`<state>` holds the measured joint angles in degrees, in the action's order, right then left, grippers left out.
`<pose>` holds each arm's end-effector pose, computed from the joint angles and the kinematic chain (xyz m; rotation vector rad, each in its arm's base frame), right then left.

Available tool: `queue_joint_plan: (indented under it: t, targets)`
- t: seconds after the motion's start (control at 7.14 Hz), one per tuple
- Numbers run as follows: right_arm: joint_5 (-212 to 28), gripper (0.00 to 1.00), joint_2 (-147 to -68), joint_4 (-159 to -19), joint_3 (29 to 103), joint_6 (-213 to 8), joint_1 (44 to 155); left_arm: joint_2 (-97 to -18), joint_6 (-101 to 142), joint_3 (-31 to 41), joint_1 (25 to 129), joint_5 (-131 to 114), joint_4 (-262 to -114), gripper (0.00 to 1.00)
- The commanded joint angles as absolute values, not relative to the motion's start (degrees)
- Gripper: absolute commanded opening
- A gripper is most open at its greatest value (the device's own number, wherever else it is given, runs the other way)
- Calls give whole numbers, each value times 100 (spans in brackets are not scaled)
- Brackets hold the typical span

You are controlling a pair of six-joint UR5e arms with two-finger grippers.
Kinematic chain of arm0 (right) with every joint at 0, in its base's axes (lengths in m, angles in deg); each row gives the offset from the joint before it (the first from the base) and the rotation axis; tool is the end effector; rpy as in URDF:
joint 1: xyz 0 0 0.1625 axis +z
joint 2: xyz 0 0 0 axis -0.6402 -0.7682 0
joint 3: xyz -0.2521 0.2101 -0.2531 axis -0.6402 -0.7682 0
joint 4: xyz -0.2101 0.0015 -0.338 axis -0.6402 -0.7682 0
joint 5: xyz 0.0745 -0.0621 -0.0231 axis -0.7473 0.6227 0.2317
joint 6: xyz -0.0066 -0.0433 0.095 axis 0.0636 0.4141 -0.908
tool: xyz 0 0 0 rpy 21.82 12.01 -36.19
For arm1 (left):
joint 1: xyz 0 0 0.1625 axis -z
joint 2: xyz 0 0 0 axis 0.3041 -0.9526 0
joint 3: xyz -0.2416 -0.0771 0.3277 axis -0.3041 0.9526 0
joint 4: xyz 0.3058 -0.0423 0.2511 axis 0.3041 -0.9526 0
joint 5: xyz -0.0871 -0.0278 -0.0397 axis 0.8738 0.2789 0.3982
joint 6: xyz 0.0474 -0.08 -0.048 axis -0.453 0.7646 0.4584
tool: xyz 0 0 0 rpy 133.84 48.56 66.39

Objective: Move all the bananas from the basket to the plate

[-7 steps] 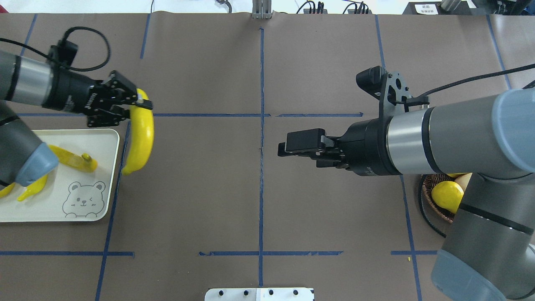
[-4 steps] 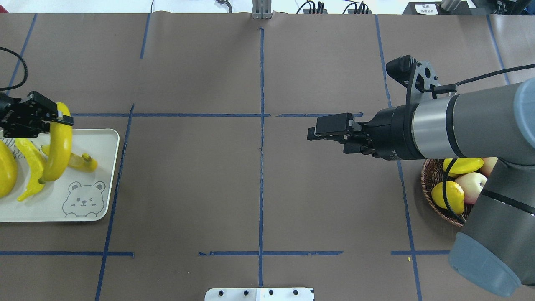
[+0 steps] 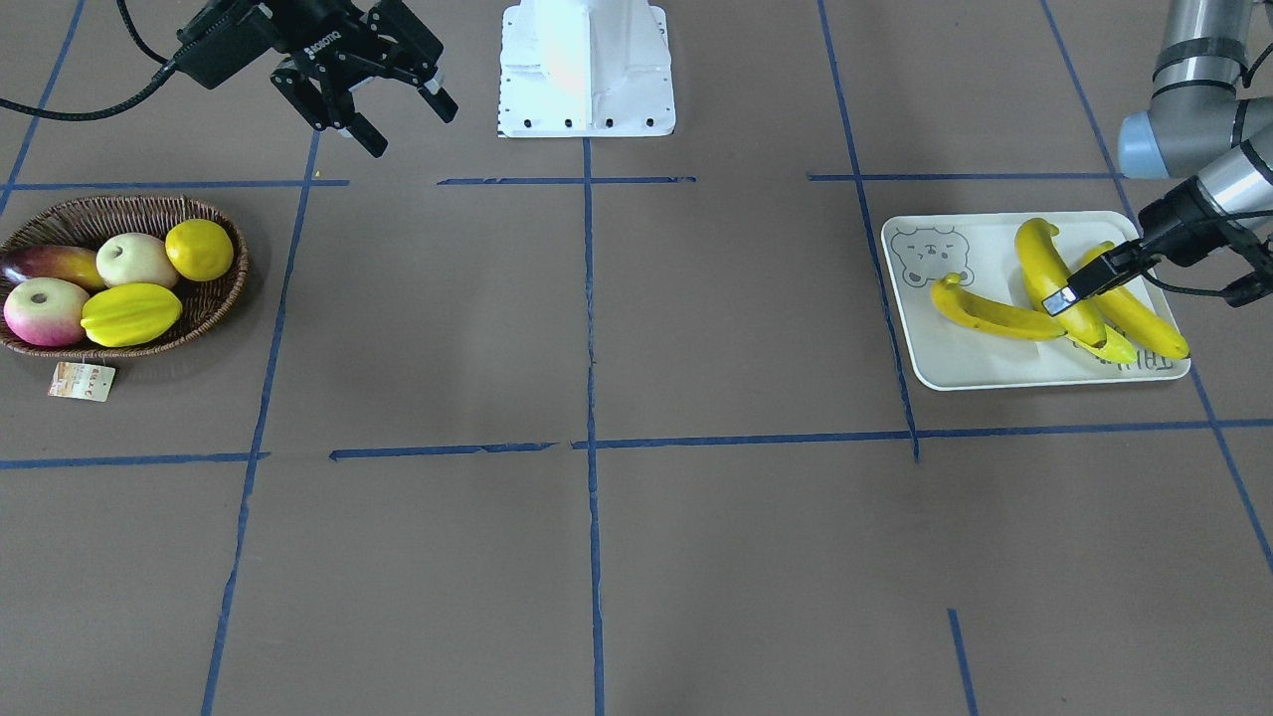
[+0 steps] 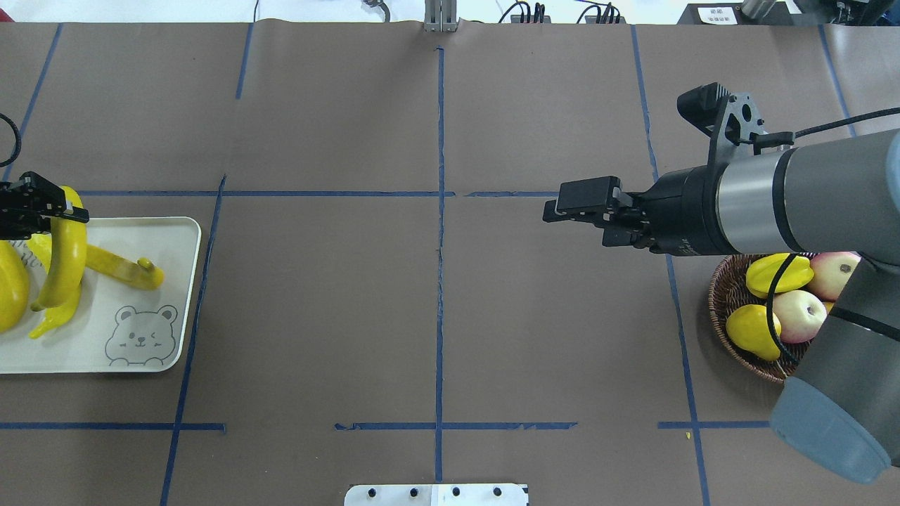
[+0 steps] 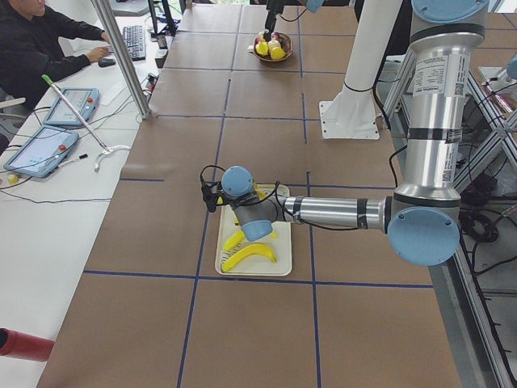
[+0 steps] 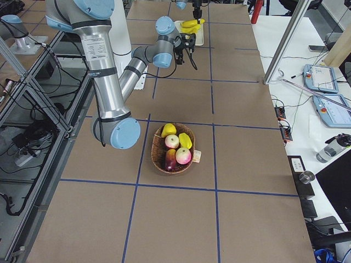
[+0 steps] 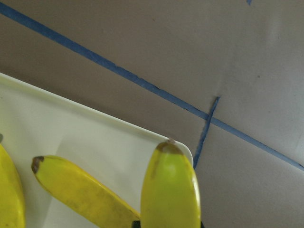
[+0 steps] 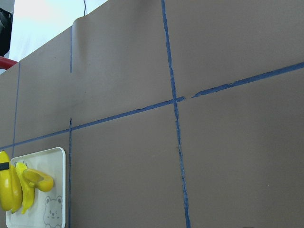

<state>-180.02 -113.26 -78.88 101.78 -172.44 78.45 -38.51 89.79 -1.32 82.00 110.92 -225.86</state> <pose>-0.2900 -0.3545 0.1914 0.1855 -1.3391 0.2691 0.1642 -0.4610 0.5560 -0.0997 1.2526 -0.4193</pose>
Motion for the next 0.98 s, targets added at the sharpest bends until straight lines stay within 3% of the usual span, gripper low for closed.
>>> queue_joint_plan:
  t: [0.0, 0.28, 0.42, 0.84]
  targets:
    - [-18006, 100, -11402, -7889, 10163, -17244, 7953, -3888, 8972, -202, 7820, 10724, -22576, 0]
    - [-18006, 100, -11507, -7880, 10154, -17244, 8040, -3888, 8972, -193, 7563, 10545, -22602, 5]
    - [-18006, 100, -11533, -7880, 10145, -17235, 8041, -3853, 8902, -193, 7562, 10528, -22646, 99]
    - [-18006, 100, -11830, -8020, 10049, -16591, 8487, -3791, 8567, -123, 7641, 10894, -22840, 100]
